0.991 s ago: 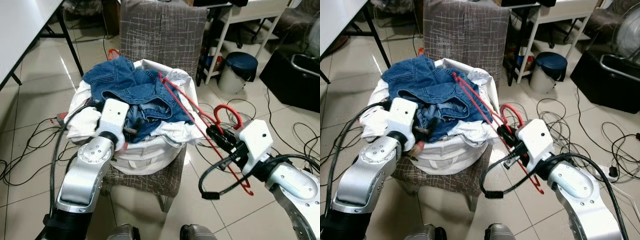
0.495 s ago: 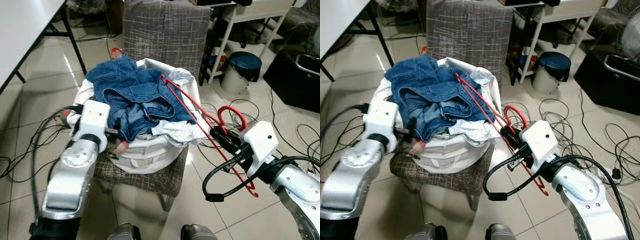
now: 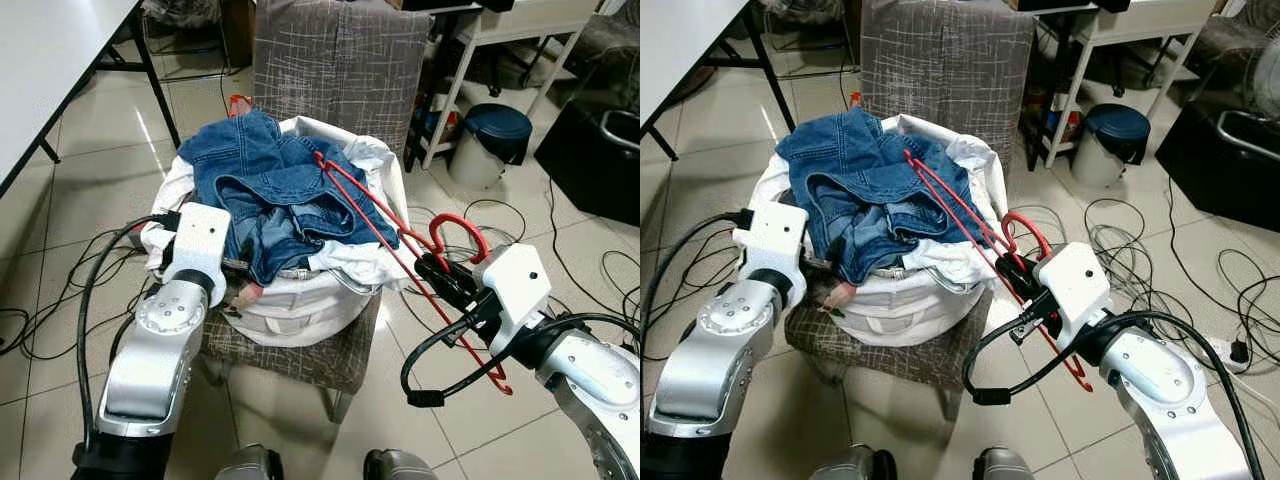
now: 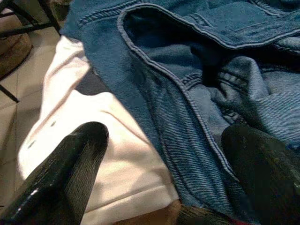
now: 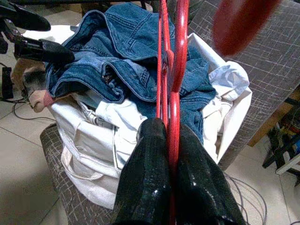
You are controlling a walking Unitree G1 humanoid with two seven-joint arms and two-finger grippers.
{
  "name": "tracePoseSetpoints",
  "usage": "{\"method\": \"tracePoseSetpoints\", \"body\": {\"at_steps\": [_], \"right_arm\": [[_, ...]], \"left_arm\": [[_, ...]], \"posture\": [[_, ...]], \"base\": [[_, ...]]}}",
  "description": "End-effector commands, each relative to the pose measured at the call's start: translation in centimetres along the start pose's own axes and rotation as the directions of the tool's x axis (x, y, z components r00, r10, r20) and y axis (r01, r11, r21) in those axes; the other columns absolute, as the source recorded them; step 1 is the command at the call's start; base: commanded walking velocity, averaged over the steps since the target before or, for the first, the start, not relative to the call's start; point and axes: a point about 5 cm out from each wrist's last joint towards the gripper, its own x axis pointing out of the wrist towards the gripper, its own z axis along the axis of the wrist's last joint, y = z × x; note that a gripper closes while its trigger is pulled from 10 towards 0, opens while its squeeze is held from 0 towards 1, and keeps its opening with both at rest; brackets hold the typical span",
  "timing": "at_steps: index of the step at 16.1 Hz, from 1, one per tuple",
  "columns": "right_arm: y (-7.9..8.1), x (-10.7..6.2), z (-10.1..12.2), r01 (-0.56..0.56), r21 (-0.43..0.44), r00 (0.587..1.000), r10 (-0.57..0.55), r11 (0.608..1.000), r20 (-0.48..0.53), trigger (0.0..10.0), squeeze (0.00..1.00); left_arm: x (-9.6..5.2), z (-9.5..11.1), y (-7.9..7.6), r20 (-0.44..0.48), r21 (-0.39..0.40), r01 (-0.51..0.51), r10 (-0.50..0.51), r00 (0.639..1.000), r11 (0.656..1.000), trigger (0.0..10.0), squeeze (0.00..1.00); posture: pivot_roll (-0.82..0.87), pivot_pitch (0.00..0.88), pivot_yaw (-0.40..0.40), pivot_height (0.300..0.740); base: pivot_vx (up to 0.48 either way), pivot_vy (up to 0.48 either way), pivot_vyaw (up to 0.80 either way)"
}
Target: Hang hanger
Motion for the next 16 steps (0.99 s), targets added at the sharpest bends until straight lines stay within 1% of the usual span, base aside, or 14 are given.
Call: {"method": "tracePoseSetpoints", "body": {"at_steps": [1,2,3,4,5,7,8,9,10,11,12,13,15,16], "right_arm": [[0.0,-0.2,0.5,-0.003,-0.018,1.000,0.003,1.000,0.017,10.0,0.00],[0.1,-0.2,0.4,-0.003,-0.017,1.000,0.003,1.000,0.014,10.0,0.00],[0.2,-0.2,0.4,-0.002,-0.015,1.000,0.002,1.000,0.013,10.0,0.00],[0.1,-0.2,0.4,-0.002,-0.016,1.000,0.002,1.000,0.013,10.0,0.00],[0.2,-0.2,0.4,-0.002,-0.015,1.000,0.002,1.000,0.013,10.0,0.00],[0.2,-0.1,0.4,-0.002,-0.017,1.000,0.003,1.000,0.013,10.0,0.00],[0.2,-0.1,0.4,-0.002,-0.018,1.000,0.002,1.000,0.013,10.0,0.00],[0.2,-0.1,0.4,-0.001,-0.018,1.000,0.002,1.000,0.014,10.0,0.00],[0.2,-0.1,0.4,-0.001,-0.018,1.000,0.002,1.000,0.014,10.0,0.00],[0.2,-0.1,0.4,-0.002,-0.018,1.000,0.002,1.000,0.013,10.0,0.00],[0.3,0.0,0.4,-0.003,-0.018,1.000,0.003,1.000,0.014,10.0,0.00],[0.3,0.0,0.4,-0.003,-0.019,1.000,0.004,1.000,0.014,10.0,0.00],[0.3,0.0,0.4,-0.002,-0.022,1.000,0.002,1.000,0.014,10.0,0.00],[0.3,0.0,0.4,-0.001,-0.021,1.000,0.001,1.000,0.014,10.0,0.00]], "left_arm": [[0.1,0.0,-0.4,-0.006,-0.005,0.027,-0.027,1.000,1.000,10.0,0.00],[0.0,-0.1,-0.7,-0.014,-0.019,0.057,-0.057,0.998,0.998,10.0,0.00],[0.0,0.1,-1.2,-0.004,-0.062,0.105,-0.105,0.994,0.993,10.0,0.00],[0.0,0.3,-1.2,0.004,-0.035,0.099,-0.099,0.995,0.994,10.0,0.00],[0.1,0.3,-1.1,0.001,-0.021,0.088,-0.088,0.996,0.996,10.0,0.00],[0.7,-0.2,0.0,-0.037,0.015,-0.008,0.008,0.999,1.000,10.0,0.00],[0.8,-0.1,0.5,-0.038,0.017,-0.032,0.032,0.999,0.999,10.0,0.00],[0.8,-0.1,0.7,-0.038,0.014,-0.044,0.045,0.998,0.999,9.2,0.00],[1.0,-0.1,1.0,-0.041,0.004,-0.056,0.056,0.998,0.998,5.6,0.00],[1.2,-0.2,0.9,-0.041,-0.004,-0.050,0.050,0.998,0.999,3.6,0.00],[1.3,-0.2,0.8,-0.041,-0.010,-0.037,0.037,0.998,0.999,0.3,0.00],[1.5,-0.3,0.6,-0.042,-0.016,-0.022,0.022,0.999,1.000,0.0,0.00],[1.5,-0.4,-0.1,-0.064,-0.053,0.018,-0.022,0.998,0.998,0.0,0.00],[1.6,-0.4,-0.3,-0.065,-0.057,0.030,-0.034,0.997,0.998,0.0,0.00]], "posture": [[-0.11,0.071,0.030,0.740],[-0.11,0.072,0.032,0.740],[-0.11,0.072,0.033,0.740],[-0.11,0.073,0.035,0.740],[-0.11,0.075,0.036,0.740],[-0.11,0.078,0.040,0.740],[-0.11,0.079,0.039,0.740],[-0.11,0.079,0.039,0.740],[-0.11,0.079,0.039,0.740],[-0.10,0.080,0.038,0.740],[-0.11,0.081,0.039,0.740],[-0.11,0.081,0.040,0.740],[-0.11,0.082,0.042,0.740],[-0.11,0.082,0.043,0.740]], "base": [[0.000,0.000,0.00],[0.000,0.000,0.00],[0.000,0.000,0.00],[0.000,0.000,0.00],[0.000,0.000,0.00],[0.000,0.000,0.00],[0.000,0.000,0.00],[0.000,0.000,0.00],[0.000,0.000,0.00],[0.000,0.000,0.00],[0.000,0.000,0.00],[0.000,0.000,0.00],[0.000,0.000,0.00],[0.000,0.000,0.00]]}}
